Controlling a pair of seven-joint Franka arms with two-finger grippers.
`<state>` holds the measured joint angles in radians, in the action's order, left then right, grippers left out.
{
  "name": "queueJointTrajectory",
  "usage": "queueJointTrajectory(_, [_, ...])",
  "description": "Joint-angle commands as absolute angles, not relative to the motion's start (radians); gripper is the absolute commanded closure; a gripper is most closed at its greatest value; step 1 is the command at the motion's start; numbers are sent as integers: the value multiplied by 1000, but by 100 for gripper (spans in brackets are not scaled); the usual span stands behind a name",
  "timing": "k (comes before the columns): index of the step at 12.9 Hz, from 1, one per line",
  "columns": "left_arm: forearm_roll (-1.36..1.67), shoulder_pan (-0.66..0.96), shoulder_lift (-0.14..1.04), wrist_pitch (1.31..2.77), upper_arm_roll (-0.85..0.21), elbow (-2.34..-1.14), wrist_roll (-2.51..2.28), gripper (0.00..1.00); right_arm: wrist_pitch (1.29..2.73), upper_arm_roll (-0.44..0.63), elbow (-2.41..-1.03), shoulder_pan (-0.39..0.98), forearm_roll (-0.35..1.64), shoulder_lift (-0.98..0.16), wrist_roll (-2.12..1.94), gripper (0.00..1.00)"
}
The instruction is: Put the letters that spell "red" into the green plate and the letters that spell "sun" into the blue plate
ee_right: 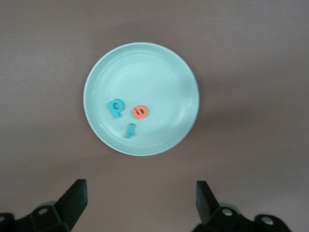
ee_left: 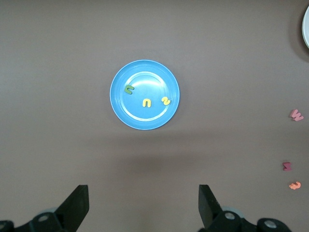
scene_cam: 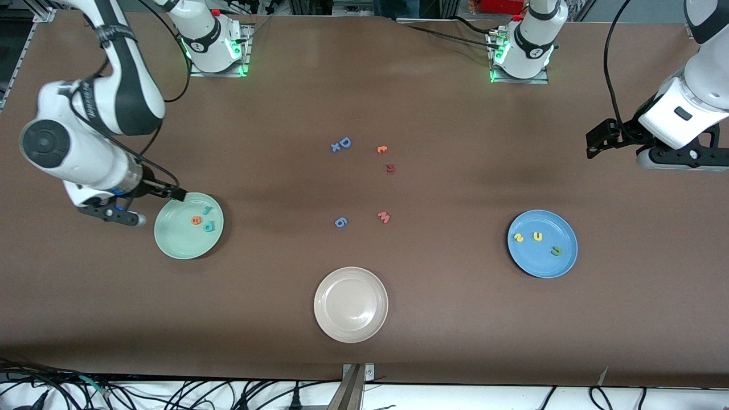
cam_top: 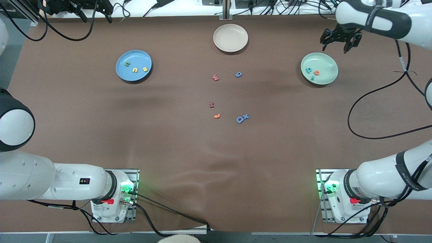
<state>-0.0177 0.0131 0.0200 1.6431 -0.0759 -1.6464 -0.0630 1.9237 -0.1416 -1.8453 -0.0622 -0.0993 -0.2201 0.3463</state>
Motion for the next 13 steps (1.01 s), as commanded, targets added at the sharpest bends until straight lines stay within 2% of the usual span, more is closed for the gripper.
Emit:
queueJointTrajectory(1, [-46,20,34,1615,-72,-1614,-61,0,1798,-81,-1740,-37,-80,-213,266,0])
queueJointTrajectory(4, [-46,20,34,1615,-74,-1612,-60,0,1633,-60,-1617,-38,-28,-207,222,0])
queueJointTrajectory(8, [-46,21,34,1615,-74,-1611,-60,0,1479,-60,-1546,-40,-5,-166,222,0])
queueJointTrajectory(10, [-46,23,34,1615,-74,-1611,-60,0,1424,-60,-1493,-40,0,-163,222,0])
queueJointTrajectory(13, [-45,23,34,1615,-74,-1611,-61,0,1407,-60,-1489,-38,21,-124,224,0])
